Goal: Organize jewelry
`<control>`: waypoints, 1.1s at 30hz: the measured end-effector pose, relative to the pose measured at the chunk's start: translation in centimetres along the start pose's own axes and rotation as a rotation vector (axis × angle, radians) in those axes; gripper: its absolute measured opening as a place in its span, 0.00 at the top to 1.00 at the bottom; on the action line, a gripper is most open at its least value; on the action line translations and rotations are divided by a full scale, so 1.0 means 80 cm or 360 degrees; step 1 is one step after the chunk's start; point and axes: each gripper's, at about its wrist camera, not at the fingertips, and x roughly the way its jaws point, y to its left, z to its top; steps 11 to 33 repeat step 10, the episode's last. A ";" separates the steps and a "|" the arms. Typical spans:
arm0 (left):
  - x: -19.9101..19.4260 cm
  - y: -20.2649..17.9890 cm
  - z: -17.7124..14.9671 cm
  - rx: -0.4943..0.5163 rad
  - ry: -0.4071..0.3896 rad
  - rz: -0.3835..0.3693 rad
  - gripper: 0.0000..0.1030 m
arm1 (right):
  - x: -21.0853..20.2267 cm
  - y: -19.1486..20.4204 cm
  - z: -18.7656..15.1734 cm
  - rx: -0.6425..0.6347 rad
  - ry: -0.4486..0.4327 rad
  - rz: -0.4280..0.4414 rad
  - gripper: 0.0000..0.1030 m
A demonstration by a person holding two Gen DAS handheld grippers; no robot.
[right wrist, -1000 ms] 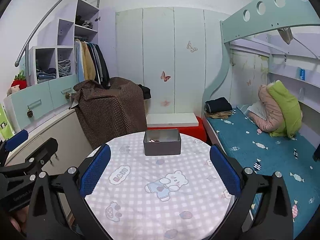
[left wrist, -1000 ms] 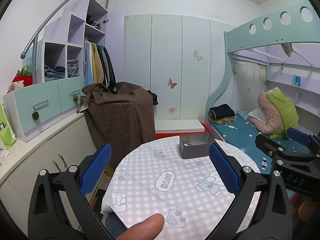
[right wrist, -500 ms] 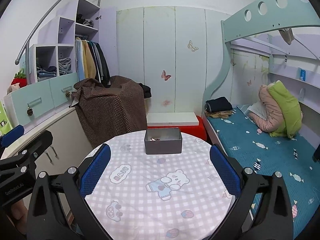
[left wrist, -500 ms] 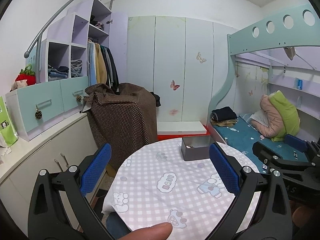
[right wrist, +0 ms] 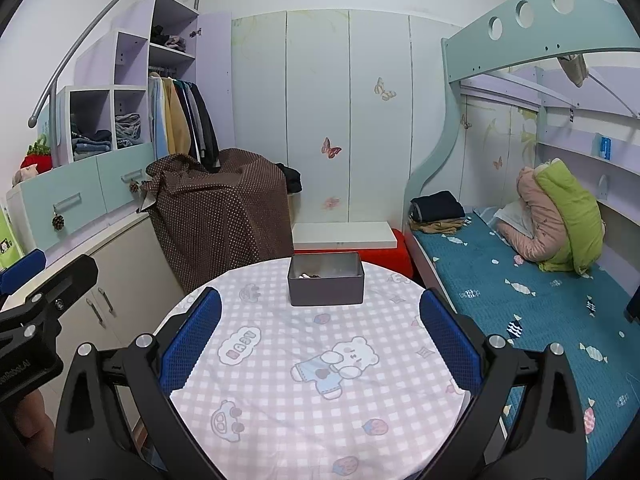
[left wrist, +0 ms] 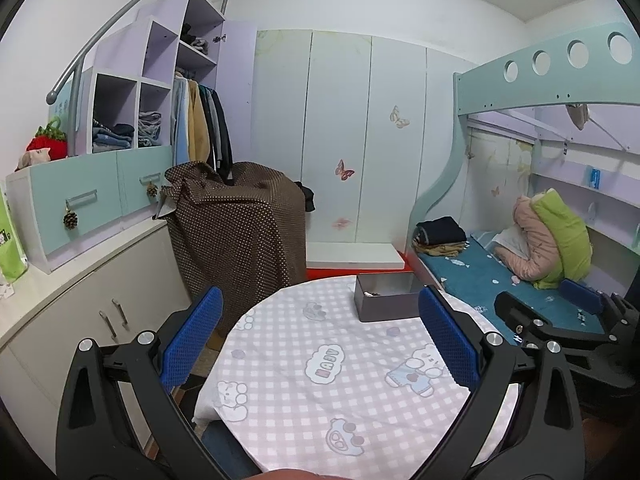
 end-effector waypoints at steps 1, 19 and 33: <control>0.000 0.000 0.000 0.0006 -0.0001 0.0004 0.05 | 0.001 0.000 0.000 0.0002 0.0000 0.0000 0.07; -0.001 -0.005 -0.001 0.0039 -0.0007 0.0078 0.05 | 0.002 -0.001 -0.001 0.0006 -0.0012 -0.0011 0.07; -0.001 -0.005 -0.001 0.0039 -0.0007 0.0078 0.05 | 0.002 -0.001 -0.001 0.0006 -0.0012 -0.0011 0.07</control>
